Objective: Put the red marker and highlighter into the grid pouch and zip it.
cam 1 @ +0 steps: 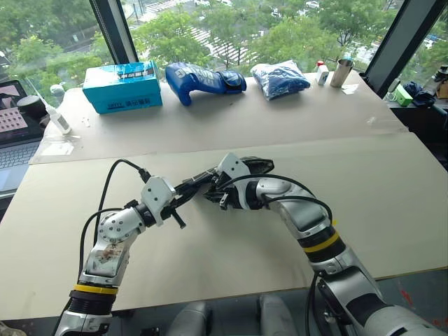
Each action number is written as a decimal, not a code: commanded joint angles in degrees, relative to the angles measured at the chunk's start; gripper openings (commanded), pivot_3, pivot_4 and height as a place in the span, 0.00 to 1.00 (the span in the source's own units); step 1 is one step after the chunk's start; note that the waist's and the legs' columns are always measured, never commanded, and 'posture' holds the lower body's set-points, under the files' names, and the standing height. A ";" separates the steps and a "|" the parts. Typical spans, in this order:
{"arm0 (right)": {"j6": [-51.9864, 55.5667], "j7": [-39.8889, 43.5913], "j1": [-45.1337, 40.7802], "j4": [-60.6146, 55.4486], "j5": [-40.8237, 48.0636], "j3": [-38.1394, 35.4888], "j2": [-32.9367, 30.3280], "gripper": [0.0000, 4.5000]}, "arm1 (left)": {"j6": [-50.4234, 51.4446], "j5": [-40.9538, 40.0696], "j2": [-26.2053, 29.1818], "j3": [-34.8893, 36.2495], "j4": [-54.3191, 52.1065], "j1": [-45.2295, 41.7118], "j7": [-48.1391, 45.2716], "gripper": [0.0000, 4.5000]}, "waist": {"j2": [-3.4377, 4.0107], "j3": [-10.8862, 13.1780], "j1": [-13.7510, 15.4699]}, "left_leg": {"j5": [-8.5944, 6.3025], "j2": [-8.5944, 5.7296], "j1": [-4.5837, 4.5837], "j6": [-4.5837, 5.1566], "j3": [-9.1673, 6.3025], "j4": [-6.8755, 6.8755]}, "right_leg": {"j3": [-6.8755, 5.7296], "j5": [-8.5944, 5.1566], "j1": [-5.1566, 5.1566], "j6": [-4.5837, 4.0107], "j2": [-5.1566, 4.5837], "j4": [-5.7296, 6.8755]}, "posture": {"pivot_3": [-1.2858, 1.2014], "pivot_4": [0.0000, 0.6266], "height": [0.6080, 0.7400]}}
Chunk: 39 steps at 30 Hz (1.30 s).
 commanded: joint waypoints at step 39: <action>-4.34 20.77 11.98 -6.40 15.13 -21.57 -35.27 0.65 | -6.04 -0.22 1.97 -2.00 4.08 -4.21 -7.20 0.00 | -0.02 0.01 1.31 | -0.05 -0.03 -0.04 0.08 0.23 0.01 | -0.03 0.04 0.08 0.06 -0.08 -0.26 | 0.52 0.24 1.00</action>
